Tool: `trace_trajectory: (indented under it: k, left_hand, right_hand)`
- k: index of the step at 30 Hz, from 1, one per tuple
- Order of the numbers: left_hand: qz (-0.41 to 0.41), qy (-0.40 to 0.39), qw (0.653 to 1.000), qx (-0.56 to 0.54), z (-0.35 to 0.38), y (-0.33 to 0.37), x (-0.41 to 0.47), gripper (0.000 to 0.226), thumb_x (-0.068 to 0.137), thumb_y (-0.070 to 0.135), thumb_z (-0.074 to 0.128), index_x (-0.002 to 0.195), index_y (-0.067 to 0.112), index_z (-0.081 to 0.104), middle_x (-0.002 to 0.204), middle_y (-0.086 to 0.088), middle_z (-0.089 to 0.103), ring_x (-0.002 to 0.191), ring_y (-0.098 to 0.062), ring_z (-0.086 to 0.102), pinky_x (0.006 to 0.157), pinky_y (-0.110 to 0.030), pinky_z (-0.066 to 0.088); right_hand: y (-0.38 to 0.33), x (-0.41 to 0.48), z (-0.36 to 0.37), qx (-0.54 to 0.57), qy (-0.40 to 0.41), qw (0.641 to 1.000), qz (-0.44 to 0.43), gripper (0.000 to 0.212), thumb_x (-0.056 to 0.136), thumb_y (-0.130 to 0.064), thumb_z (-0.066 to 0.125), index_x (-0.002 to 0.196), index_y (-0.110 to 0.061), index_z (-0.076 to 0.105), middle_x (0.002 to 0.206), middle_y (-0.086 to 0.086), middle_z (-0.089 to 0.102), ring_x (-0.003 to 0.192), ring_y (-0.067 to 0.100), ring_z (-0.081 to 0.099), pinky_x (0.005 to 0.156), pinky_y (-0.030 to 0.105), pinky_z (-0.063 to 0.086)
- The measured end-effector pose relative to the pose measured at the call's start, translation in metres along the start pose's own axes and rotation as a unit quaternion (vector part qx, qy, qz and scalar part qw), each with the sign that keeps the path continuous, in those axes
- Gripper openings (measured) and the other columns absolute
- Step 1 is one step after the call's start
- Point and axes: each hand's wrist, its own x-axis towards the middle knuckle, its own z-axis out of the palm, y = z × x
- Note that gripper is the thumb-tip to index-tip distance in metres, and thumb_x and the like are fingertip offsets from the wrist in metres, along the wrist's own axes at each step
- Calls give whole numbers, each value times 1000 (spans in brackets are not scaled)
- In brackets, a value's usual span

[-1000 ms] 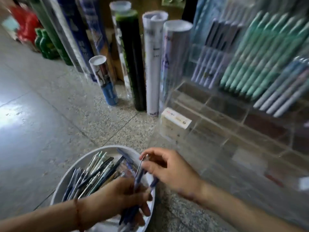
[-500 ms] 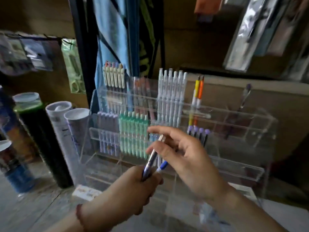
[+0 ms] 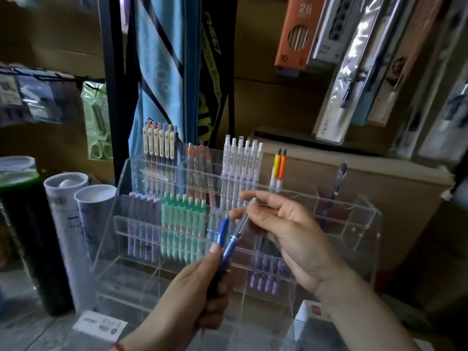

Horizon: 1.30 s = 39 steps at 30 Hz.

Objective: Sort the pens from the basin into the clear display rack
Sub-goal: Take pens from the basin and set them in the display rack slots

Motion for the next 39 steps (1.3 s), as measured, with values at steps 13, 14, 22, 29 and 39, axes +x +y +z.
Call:
trace_trajectory:
  k: [13, 14, 22, 29, 39]
  left_hand:
    - [297, 49, 939, 165, 87, 16, 45, 30, 95, 29, 35, 79, 9, 50, 55, 3, 53, 40, -3, 42, 37, -12, 34]
    - [324, 40, 929, 172, 92, 20, 48, 28, 95, 30, 36, 84, 9, 52, 59, -1, 53, 42, -6, 43, 38, -13, 36]
    - [346, -17, 902, 257, 128, 34, 92, 23, 97, 28, 38, 85, 12, 48, 63, -2, 47, 50, -17, 44, 40, -23, 36]
    - [339, -21, 910, 238, 126, 41, 100, 28, 97, 29, 37, 101, 6, 53, 92, -19, 60, 48, -13, 48, 38, -19, 40]
    - [318, -40, 908, 269, 124, 42, 99, 25, 97, 29, 36, 101, 11, 53, 73, -5, 52, 49, -12, 47, 44, -20, 42]
  right_hand:
    - [-72, -9, -114, -94, 391, 800, -445, 27, 91, -7, 53, 115, -17, 44, 104, 20, 63, 93, 25, 63, 81, 45, 53]
    - [-70, -7, -125, -161, 402, 772, -465, 27, 91, -8, 54, 113, -22, 44, 106, 21, 61, 94, 25, 63, 83, 47, 53]
    - [-23, 20, -131, -314, 279, 888, -188, 23, 90, -31, 56, 113, -28, 56, 111, 5, 67, 107, 21, 62, 93, 44, 51]
    - [-31, 19, -138, -306, 244, 905, -165, 16, 89, -22, 60, 104, -19, 61, 83, -5, 69, 80, 2, 66, 78, 24, 53]
    - [-47, 22, -145, -301, 170, 933, -95, 11, 87, -15, 63, 98, -15, 59, 83, 8, 72, 76, 24, 70, 74, 45, 58]
